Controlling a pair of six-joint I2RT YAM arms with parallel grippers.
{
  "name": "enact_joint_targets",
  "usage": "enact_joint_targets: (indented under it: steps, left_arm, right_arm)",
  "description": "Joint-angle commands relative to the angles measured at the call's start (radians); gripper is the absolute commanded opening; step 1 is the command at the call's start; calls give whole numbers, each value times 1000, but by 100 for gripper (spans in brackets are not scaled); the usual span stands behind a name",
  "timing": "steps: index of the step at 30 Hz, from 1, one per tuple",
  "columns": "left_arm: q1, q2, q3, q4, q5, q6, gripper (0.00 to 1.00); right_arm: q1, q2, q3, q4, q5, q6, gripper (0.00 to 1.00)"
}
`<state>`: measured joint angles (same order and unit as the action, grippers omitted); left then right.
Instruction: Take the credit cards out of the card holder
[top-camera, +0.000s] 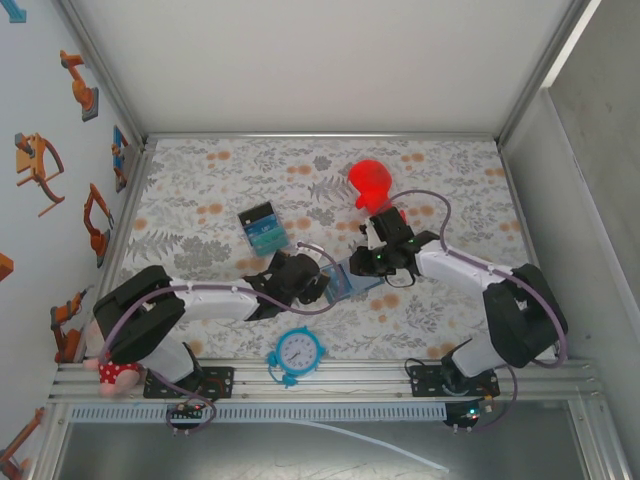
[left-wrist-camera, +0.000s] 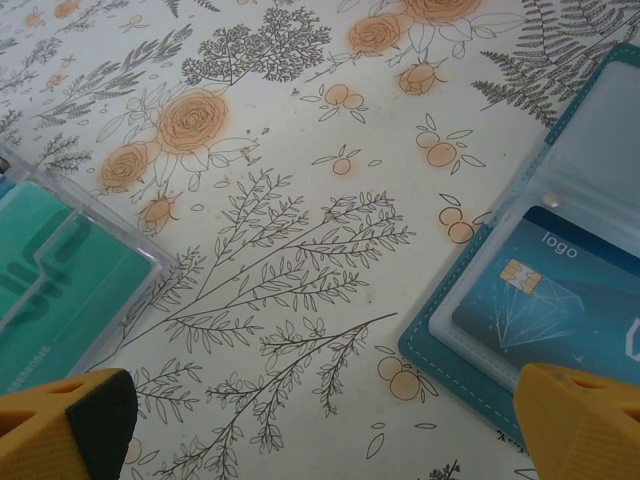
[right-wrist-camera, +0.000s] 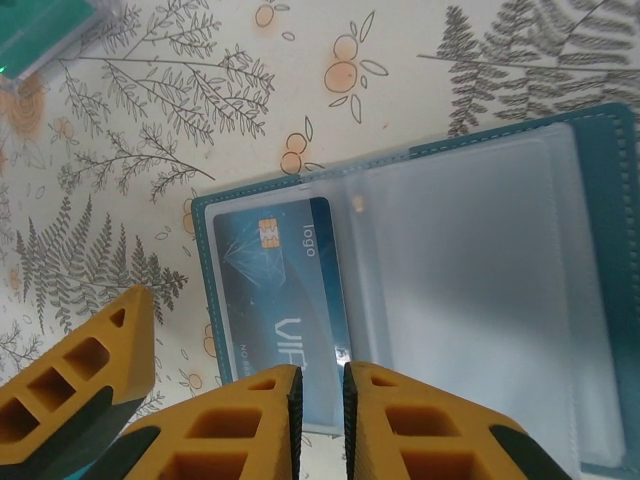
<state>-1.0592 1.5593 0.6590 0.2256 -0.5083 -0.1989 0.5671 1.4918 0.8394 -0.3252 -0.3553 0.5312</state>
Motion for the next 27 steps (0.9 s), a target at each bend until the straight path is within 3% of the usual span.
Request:
enact_joint_targets:
  steps: [1, 15, 27]
  left_arm:
    - [-6, 27, -1, 45, -2, -13, 97]
    - [-6, 96, 38, -24, -24, 3, 97]
    - [-11, 115, 81, -101, -50, 25, 97]
  right_arm:
    - [-3, 37, 37, 37, -54, 15, 19]
    - [-22, 160, 54, 56, -139, 19, 19]
    - [-29, 214, 50, 52, -142, 14, 19]
